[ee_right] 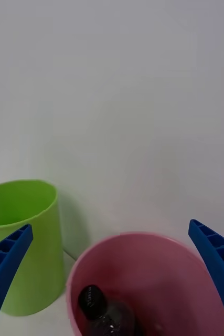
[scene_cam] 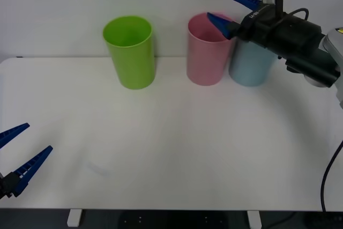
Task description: Grasp the object on the table and drop it into the matching bin: aluminum can to the light blue bin, PET bottle to the pink bin.
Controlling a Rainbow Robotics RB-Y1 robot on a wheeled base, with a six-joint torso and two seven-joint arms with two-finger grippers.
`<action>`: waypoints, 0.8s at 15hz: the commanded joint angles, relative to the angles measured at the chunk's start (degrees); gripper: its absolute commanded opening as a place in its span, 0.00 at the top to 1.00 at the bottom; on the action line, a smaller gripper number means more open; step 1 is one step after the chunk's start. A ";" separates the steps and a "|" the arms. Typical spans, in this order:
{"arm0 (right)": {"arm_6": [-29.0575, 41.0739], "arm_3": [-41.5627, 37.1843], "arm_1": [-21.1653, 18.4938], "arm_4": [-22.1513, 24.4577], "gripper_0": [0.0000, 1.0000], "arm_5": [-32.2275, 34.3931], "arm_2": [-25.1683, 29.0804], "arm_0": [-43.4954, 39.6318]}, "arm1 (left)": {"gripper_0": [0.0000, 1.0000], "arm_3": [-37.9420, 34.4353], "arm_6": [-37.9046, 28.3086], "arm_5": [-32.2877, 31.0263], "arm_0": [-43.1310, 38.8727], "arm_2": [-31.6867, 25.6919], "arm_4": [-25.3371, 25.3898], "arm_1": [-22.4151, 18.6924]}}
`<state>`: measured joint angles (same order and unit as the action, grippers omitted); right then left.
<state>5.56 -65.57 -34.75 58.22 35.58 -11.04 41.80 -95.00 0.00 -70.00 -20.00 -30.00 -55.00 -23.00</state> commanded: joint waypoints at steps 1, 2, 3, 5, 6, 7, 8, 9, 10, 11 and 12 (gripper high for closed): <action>-0.03 -7.12 -3.49 -3.46 0.00 0.02 0.06 -6.12 | 0.00 0.00 0.00 0.00 0.00 0.00 0.00 0.00; -0.29 -9.49 -5.07 -4.96 0.00 0.02 0.14 -8.58 | 0.00 0.00 0.00 0.00 0.00 0.00 0.00 0.00; -0.38 -11.78 -6.56 -6.36 0.00 -0.07 0.41 -10.87 | 0.00 0.00 0.00 0.00 0.00 0.00 0.00 0.00; -0.55 -16.17 -9.20 -8.56 0.00 0.02 1.37 -15.79 | 0.00 0.00 0.00 0.00 0.00 0.00 0.00 0.00; -0.73 -18.54 -10.43 -9.62 0.00 0.11 2.34 -18.78 | 0.00 0.00 0.00 0.00 0.00 0.00 0.00 0.00; -0.82 -20.30 -11.22 -9.88 0.00 0.46 3.40 -21.33 | 0.00 0.00 0.00 0.00 0.00 0.00 0.00 0.00; -0.99 -21.97 -11.83 -10.14 0.00 0.90 4.80 -24.05 | 0.00 0.00 0.00 0.00 0.00 0.00 0.00 0.00; -1.34 -23.73 -12.19 -10.14 0.00 1.86 6.74 -27.48 | 0.00 0.00 0.00 0.00 0.00 0.00 0.00 0.00; -1.70 -24.26 -12.10 -10.14 0.00 3.18 8.05 -29.32 | 0.00 0.00 0.00 0.00 0.00 0.00 0.00 0.00; -2.31 -24.26 -12.19 -9.88 0.00 5.91 10.08 -31.78 | 0.00 0.00 0.00 0.00 0.00 0.00 0.00 0.00; -3.01 -24.26 -12.10 -9.88 0.00 7.67 11.31 -33.45 | 0.00 0.00 0.00 0.00 0.00 0.00 0.00 0.00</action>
<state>3.07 -89.81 -46.90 48.27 41.82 -0.71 9.62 -95.00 0.00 -70.00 -20.00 -30.00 -55.00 -23.00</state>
